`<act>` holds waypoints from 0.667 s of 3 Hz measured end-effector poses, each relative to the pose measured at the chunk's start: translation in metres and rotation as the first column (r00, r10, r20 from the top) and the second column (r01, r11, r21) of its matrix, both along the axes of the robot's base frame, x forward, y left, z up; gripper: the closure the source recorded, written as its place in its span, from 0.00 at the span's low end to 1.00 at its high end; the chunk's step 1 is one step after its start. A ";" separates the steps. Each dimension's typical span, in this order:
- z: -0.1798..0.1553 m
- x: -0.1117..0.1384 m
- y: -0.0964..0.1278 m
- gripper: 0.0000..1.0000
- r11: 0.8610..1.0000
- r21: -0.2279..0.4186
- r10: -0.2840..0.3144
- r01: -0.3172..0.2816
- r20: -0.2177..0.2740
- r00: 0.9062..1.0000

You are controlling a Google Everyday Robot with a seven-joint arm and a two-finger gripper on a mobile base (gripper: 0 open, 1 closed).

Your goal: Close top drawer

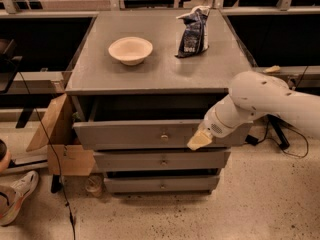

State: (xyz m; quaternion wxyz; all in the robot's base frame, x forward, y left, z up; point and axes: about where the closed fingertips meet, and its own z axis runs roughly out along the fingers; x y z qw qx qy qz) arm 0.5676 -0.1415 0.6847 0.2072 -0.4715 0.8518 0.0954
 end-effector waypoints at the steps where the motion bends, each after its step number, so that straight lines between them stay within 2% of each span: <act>1: 0.003 0.025 0.012 0.66 1.000 -0.015 0.019 -0.019 0.011 1.000; 2: 0.005 0.039 0.019 0.62 0.999 -0.022 0.027 -0.027 0.012 1.000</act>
Offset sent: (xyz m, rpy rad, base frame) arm 0.0573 0.0262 0.0088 -0.0316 -0.0193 0.0336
